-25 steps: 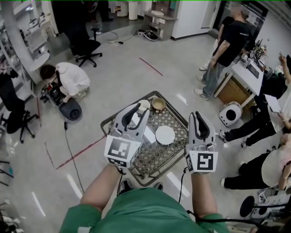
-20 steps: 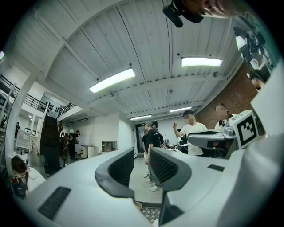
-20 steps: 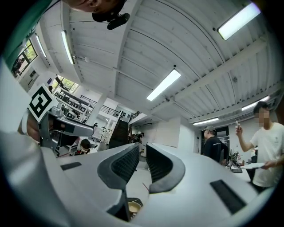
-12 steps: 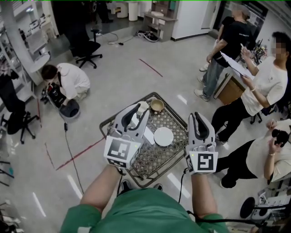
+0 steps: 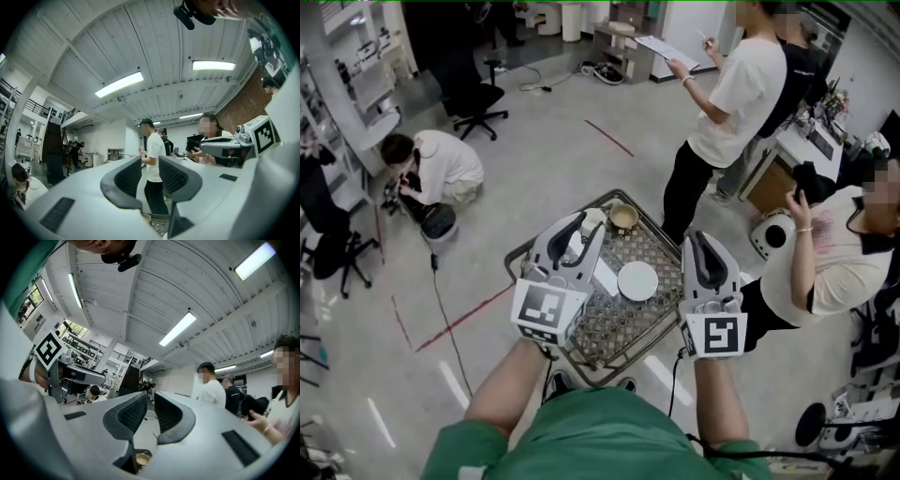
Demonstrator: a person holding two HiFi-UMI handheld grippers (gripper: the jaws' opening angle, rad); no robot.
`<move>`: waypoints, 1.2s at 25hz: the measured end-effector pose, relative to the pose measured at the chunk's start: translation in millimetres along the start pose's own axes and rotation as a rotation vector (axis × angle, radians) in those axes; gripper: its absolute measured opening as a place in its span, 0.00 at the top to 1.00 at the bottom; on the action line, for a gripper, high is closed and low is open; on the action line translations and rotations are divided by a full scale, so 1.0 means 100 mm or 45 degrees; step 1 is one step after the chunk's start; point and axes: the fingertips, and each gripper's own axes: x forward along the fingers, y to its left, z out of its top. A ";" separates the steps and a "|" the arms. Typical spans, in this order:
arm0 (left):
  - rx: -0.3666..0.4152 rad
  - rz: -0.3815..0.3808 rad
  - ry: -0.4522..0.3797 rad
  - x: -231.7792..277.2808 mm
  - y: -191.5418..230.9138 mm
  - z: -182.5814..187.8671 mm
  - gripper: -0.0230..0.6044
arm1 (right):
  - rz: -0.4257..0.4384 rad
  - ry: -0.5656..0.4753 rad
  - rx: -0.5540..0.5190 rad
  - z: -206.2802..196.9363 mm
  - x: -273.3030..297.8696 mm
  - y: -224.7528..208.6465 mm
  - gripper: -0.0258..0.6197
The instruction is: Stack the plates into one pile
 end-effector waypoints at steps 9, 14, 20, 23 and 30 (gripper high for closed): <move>0.013 0.000 0.005 0.00 -0.02 -0.09 0.76 | 0.015 -0.005 0.009 -0.07 -0.01 0.02 0.86; 0.016 0.007 0.013 0.03 0.01 -0.05 0.76 | 0.017 -0.005 0.010 -0.09 0.04 0.01 0.86; -0.006 0.013 0.036 0.00 0.03 -0.18 0.76 | 0.014 -0.003 0.025 -0.12 0.03 0.02 0.86; 0.020 0.007 0.000 0.01 0.01 -0.06 0.76 | 0.012 0.002 0.029 -0.12 0.02 0.02 0.86; 0.033 0.004 0.006 0.07 -0.03 0.00 0.76 | 0.014 -0.005 0.030 -0.15 0.03 -0.03 0.88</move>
